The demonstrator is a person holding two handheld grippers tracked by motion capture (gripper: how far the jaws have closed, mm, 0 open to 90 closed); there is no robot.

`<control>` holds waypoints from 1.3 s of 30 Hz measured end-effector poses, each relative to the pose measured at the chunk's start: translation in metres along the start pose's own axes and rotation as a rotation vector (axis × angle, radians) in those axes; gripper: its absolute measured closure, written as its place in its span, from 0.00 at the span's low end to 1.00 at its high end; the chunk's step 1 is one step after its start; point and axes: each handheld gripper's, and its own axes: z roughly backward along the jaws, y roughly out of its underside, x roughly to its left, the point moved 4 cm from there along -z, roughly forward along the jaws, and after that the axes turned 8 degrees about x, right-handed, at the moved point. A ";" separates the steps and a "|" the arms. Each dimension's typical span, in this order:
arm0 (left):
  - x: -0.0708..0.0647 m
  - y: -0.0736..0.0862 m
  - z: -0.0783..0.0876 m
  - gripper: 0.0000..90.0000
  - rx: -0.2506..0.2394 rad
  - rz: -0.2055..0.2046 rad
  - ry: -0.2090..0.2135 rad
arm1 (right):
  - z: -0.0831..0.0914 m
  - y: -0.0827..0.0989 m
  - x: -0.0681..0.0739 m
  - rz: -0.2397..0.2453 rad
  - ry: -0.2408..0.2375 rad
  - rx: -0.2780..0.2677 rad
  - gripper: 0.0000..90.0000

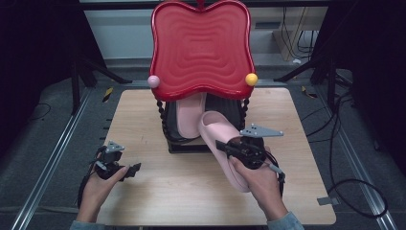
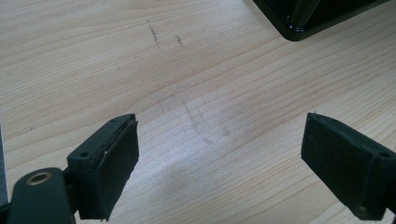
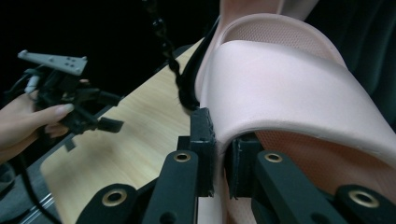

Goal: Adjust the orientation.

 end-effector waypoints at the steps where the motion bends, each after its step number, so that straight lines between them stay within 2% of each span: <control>1: 0.000 0.000 0.000 0.12 0.001 0.001 0.001 | 0.000 -0.001 -0.001 -0.004 0.008 -0.001 0.92; 11: 0.003 0.001 0.001 0.13 -0.004 0.009 0.000 | -0.009 -0.011 -0.009 -0.045 0.146 -0.041 0.92; 27: 0.005 0.001 0.003 0.13 -0.009 0.013 0.004 | -0.054 -0.034 -0.016 -0.099 0.263 -0.072 0.92; 32: 0.006 0.001 0.003 0.13 -0.007 0.013 0.004 | -0.063 -0.041 -0.018 -0.110 0.299 -0.079 0.92; 39: 0.007 0.001 0.004 0.13 -0.013 0.017 0.007 | -0.070 -0.046 -0.023 -0.131 0.326 -0.085 0.92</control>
